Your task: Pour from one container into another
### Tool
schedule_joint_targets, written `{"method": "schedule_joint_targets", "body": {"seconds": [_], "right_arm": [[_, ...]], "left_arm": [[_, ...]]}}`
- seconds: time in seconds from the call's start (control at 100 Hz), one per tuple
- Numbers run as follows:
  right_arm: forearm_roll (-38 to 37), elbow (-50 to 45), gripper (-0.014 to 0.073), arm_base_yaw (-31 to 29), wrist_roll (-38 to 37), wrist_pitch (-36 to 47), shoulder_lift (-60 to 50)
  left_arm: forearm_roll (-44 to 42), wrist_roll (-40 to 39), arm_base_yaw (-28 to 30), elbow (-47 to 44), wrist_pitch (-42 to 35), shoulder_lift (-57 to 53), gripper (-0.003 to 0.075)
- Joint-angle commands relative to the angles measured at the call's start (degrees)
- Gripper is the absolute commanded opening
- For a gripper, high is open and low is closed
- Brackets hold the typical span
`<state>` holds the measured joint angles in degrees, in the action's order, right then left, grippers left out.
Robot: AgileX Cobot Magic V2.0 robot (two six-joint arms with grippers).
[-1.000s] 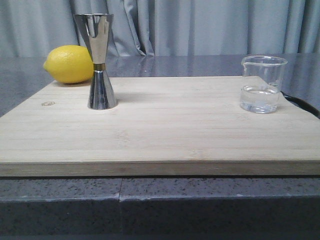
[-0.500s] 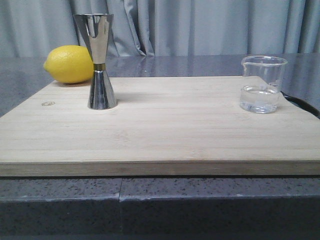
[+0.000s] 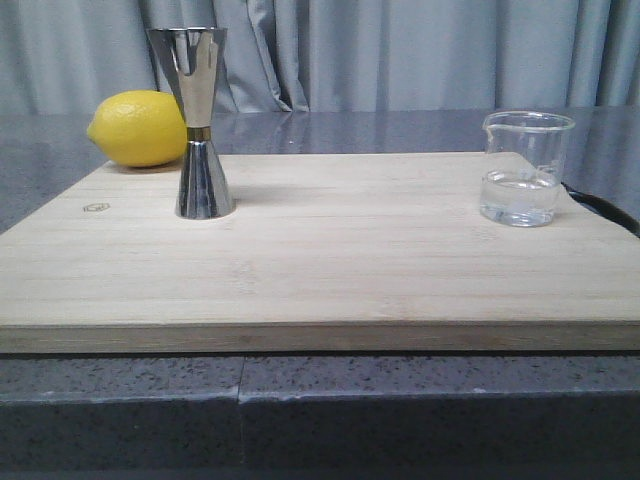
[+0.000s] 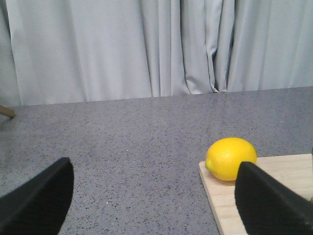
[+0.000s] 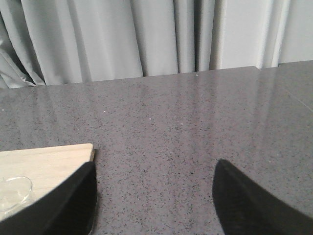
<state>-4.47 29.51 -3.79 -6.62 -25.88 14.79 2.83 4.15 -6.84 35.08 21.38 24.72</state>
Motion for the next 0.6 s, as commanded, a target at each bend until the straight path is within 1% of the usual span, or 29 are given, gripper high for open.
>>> {"method": "schedule_joint_targets", "body": {"seconds": [0.0,0.16,0.29,0.41,0.49,0.5,0.59], "right_arm": [[-0.2,2.0,0.046,-0.3,0.3,5.8,1.1],[-0.2,2.0,0.046,-0.3,0.3,5.7,1.1],[-0.2,2.0,0.0461,-0.3,0.3,4.4,1.1],[-0.2,2.0,0.0468,-0.3,0.3,2.2,1.1],[-0.2,2.0,0.0513,-0.3,0.3,0.8,1.1],[-0.2,2.0,0.0531,-0.3,0.3,0.6,1.1],[-0.2,2.0,0.0591,-0.3,0.3,-0.6,1.1]], "left_arm": [[0.6,-0.5,0.2,2.0,-4.8,0.8,0.0579],[2.4,-0.5,0.2,2.0,-4.2,2.4,0.0562],[2.4,-0.4,0.2,4.7,1.0,6.3,0.0562],[2.8,1.4,0.2,8.4,5.0,11.0,0.0562],[3.6,3.0,0.2,10.2,5.3,14.1,0.0562],[3.8,3.3,0.2,10.4,5.3,14.7,0.0562],[6.4,6.3,0.2,11.8,6.1,18.2,0.0562]]}}
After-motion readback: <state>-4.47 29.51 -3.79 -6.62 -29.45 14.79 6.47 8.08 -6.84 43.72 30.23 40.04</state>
